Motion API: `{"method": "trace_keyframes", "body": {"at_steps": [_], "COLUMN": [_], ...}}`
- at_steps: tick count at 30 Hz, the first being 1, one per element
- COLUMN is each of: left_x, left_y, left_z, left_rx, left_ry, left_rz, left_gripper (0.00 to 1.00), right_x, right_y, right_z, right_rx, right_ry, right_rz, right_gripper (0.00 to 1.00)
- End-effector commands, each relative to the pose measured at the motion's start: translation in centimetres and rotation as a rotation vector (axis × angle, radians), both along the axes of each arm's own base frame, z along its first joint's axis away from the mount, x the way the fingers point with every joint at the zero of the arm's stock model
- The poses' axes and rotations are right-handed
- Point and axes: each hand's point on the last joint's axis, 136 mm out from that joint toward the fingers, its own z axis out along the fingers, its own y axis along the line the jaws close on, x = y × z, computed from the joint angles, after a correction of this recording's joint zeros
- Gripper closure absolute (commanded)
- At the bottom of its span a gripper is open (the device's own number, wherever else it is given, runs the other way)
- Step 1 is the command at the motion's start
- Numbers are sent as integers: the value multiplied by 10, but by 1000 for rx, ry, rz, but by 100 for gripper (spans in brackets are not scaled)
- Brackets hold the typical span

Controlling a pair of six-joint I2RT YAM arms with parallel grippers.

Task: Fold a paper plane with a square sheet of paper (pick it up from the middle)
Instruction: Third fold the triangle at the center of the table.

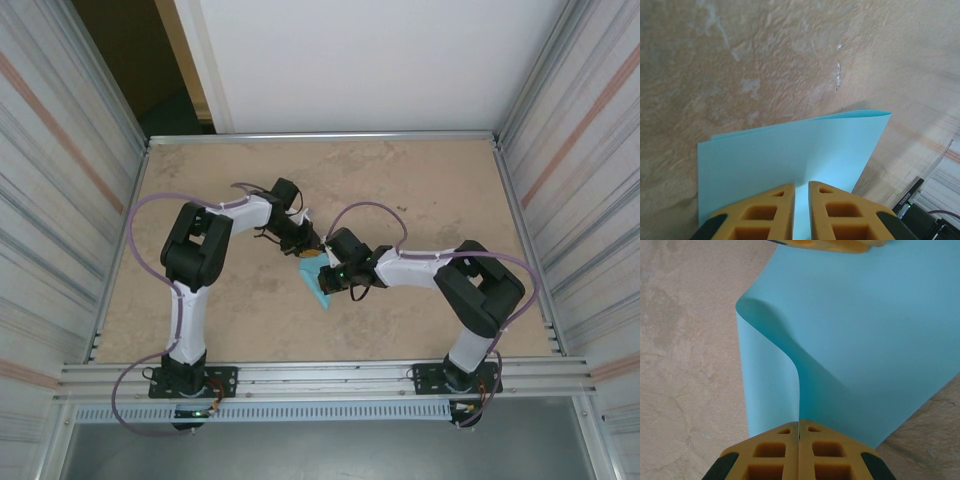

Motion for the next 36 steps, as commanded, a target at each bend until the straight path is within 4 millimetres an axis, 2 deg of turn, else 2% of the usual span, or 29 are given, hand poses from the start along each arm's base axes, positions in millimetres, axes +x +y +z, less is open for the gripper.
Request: {"method": "trace_keyframes", "body": {"at_steps": [1, 4, 6, 10, 22, 28, 36], "left_x": [-6, 0, 8, 12, -9, -14, -16], "left_y": [4, 0, 2, 9, 21, 26, 27], "left_z": [-4, 9, 27, 37, 1, -9, -11], "left_rx": [44, 6, -22, -43, 46, 93, 117], "left_ry": [19, -2, -37, -51, 29, 45, 44], "left_rz": [-6, 19, 59, 99, 68, 48, 33], "left_gripper": [83, 81, 79, 79, 84, 85, 86], "right_x": [6, 6, 6, 7, 6, 8, 10], "right_y": [-2, -2, -2, -1, 2, 3, 3], "right_z": [-2, -3, -3, -2, 2, 3, 4], "right_rx": [-22, -25, -25, -20, -4, -1, -3], "right_ry": [7, 9, 10, 5, 0, -1, -3], "right_rz": [-19, -18, -18, -16, 0, 3, 4], "right_gripper": [100, 100, 100, 100, 100, 100, 100]}}
